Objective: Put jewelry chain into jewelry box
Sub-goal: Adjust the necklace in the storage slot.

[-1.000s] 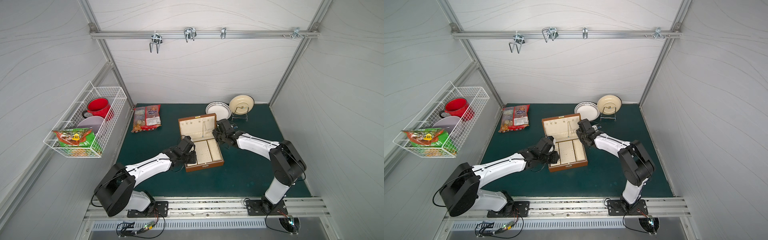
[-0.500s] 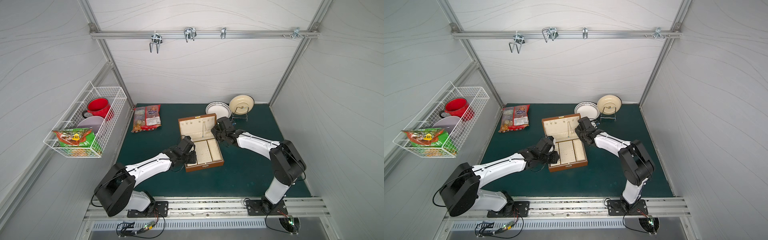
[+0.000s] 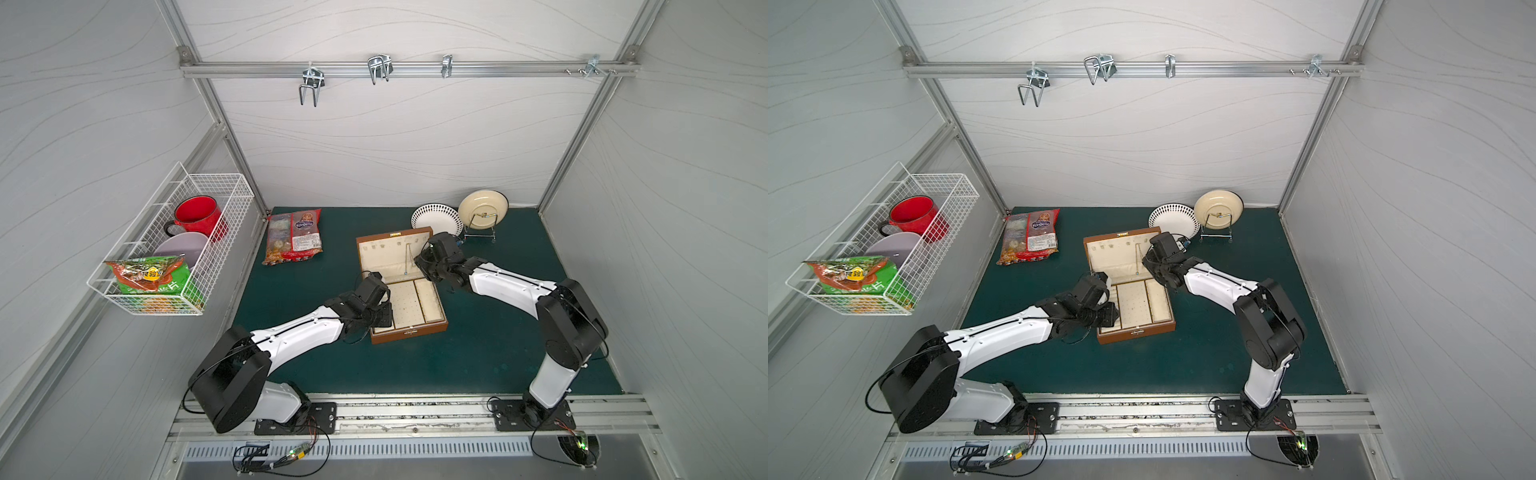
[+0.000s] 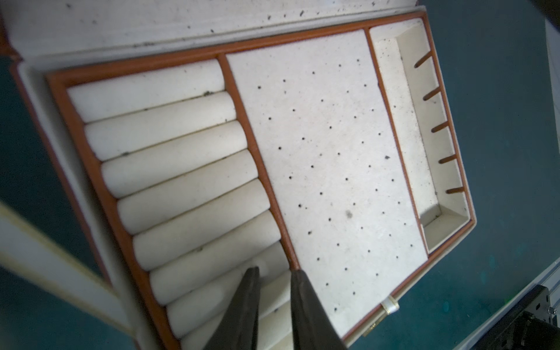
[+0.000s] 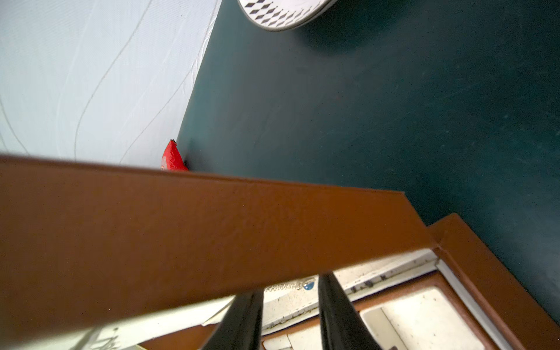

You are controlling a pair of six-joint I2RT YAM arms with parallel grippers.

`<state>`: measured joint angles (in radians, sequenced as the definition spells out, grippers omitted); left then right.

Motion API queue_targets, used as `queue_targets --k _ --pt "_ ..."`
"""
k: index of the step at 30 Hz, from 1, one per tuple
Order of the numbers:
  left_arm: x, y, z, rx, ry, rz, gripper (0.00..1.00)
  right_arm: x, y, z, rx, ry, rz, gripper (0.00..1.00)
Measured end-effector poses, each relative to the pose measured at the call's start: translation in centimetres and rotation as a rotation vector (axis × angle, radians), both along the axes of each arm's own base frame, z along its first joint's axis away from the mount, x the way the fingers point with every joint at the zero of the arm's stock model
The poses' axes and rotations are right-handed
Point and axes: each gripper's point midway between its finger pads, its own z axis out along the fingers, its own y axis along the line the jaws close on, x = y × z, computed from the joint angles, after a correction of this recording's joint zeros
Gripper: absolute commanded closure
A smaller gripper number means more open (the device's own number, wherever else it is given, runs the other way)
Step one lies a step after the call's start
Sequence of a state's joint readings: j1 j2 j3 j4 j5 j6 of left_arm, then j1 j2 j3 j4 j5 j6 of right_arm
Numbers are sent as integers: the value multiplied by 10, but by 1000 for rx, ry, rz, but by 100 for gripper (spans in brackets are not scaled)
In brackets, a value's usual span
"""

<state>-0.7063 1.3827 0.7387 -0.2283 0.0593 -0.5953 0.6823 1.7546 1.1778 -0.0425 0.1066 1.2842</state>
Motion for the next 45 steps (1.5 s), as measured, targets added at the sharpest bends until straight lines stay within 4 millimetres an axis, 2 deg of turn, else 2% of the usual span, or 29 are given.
queue_targets --k 14,20,30,39,45 --pt "1 3 -1 19 -9 9 81 -3 3 -3 -25 -11 52 67" --pt "0 7 -1 38 -16 5 81 -2 2 -6 -46 -18 100 66" --pt "-2 8 -2 55 -20 -15 81 0 7 -3 -68 -76 183 69" --pt "-2 8 -2 57 -21 -17 81 0 1 -17 -84 -60 183 71" --pt "-2 8 -2 57 -21 -18 81 3 1 -20 -92 -68 191 77"
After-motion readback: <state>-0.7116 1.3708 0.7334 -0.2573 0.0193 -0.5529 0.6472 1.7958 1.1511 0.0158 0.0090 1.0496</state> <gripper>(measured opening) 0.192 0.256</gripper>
